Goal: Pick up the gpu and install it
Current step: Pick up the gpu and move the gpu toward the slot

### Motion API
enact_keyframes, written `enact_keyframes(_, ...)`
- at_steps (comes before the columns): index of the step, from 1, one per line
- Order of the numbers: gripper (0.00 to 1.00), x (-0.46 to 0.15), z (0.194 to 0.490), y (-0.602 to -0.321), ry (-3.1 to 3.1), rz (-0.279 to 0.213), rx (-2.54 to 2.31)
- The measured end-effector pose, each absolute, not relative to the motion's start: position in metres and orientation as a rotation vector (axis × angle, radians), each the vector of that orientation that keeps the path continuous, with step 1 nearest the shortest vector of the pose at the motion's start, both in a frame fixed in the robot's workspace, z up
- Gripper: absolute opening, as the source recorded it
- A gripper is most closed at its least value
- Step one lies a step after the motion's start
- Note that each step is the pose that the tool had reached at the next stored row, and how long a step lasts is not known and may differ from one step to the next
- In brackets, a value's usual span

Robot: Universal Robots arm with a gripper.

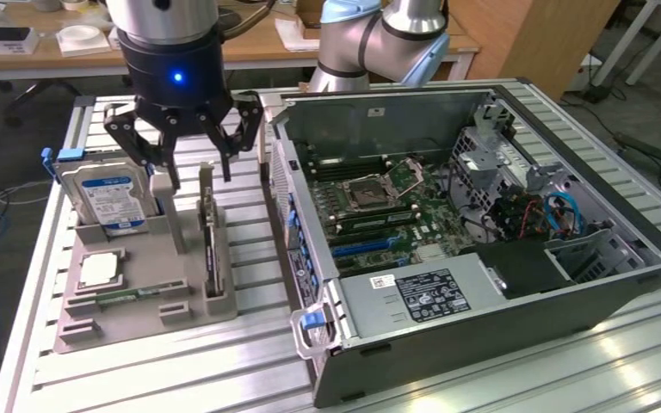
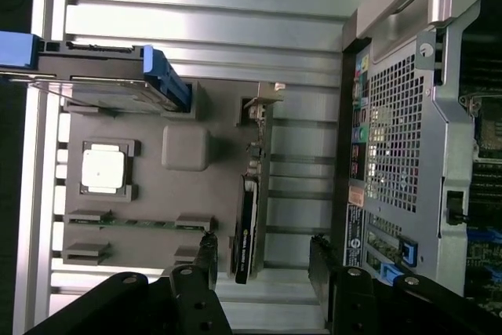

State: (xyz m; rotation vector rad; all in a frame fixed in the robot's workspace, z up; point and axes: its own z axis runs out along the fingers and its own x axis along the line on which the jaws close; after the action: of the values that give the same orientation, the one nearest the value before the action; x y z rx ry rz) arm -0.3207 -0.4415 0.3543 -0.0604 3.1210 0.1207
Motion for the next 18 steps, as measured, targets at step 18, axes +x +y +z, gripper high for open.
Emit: enact_keyframes(18,0.59,-0.3205,0.3462,-0.4452,3.121,0.121,-0.061)
